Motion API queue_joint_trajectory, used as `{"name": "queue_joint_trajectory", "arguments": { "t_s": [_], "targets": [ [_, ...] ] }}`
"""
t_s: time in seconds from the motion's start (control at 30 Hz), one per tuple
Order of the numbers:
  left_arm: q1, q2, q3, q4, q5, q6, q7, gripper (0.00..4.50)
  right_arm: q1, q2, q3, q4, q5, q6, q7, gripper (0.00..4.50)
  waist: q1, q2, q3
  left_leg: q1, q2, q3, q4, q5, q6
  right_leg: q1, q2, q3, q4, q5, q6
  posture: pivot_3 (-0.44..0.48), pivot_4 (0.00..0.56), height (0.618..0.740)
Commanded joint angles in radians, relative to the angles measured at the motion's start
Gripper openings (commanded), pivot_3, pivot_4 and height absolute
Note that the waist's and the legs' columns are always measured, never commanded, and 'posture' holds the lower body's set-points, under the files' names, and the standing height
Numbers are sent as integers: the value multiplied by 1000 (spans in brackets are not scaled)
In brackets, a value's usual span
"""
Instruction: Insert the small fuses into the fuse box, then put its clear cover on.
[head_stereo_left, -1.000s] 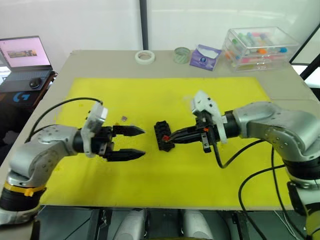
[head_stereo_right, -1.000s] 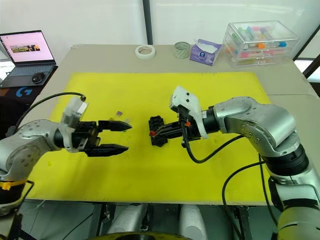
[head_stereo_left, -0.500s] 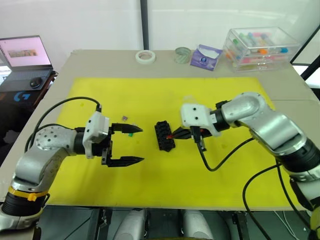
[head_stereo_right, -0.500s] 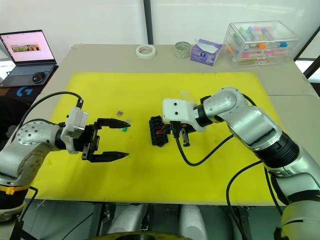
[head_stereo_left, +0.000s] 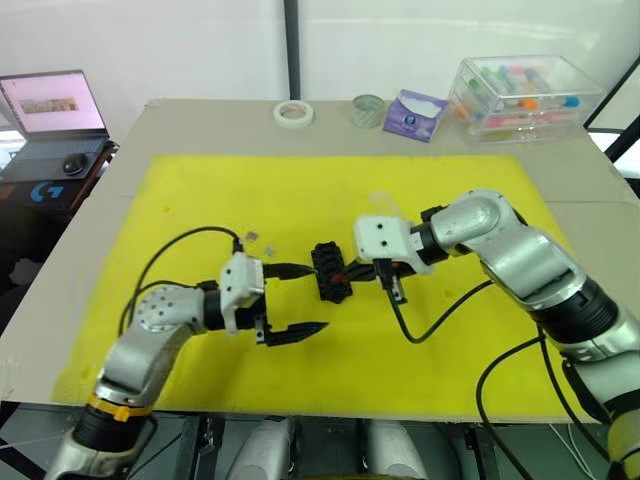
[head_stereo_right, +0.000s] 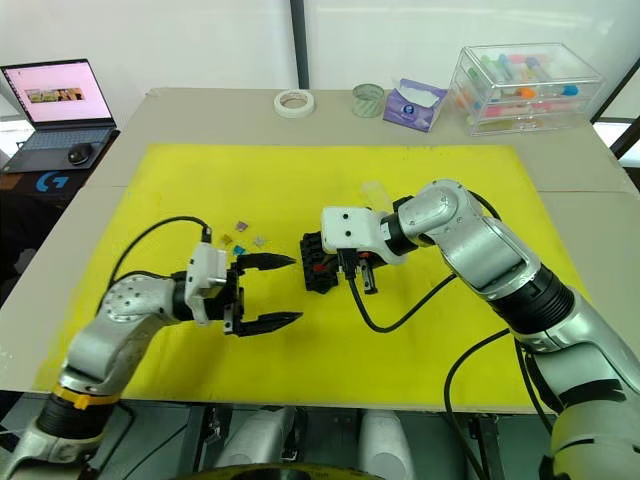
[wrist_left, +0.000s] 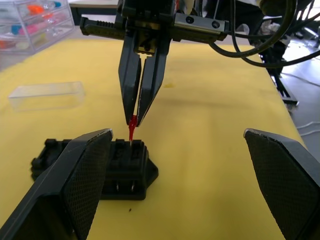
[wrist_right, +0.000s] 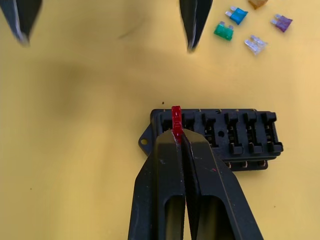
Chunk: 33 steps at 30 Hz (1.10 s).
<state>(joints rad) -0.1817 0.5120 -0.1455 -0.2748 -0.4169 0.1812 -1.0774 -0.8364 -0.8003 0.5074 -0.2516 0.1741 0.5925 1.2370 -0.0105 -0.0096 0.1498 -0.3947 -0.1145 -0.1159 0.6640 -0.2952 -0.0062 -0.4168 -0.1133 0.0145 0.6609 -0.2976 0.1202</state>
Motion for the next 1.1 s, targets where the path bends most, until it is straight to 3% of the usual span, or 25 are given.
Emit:
{"name": "queue_joint_trajectory", "arguments": {
  "t_s": [0.03, 0.47, 1.1],
  "targets": [
    [-26, -26, -3, 32, 34, -56, 27, 4428, 1, 4, -14, -20, -14, -13, 20, 0, 0, 0, 0, 0, 0, 0, 0, 0, 0, 0, 0, 0, 0, 0, 0, 0, 150, 740],
    [-39, -90, -36, 122, 105, -150, 73, 4428, 0, 32, -17, -34, -44, -1, 28, 0, 1, 0, 0, 0, 0, 0, 0, 0, 0, 0, 0, 0, 0, 0, 0, 0, 150, 740],
    [-42, -102, -38, 129, 117, -152, 84, 4428, -7, 61, -5, 16, -112, -38, 57, 0, 0, 0, 0, 0, 0, 0, 0, 0, 0, 0, 0, 0, 0, 0, 0, 0, 150, 740]
  ]
}}
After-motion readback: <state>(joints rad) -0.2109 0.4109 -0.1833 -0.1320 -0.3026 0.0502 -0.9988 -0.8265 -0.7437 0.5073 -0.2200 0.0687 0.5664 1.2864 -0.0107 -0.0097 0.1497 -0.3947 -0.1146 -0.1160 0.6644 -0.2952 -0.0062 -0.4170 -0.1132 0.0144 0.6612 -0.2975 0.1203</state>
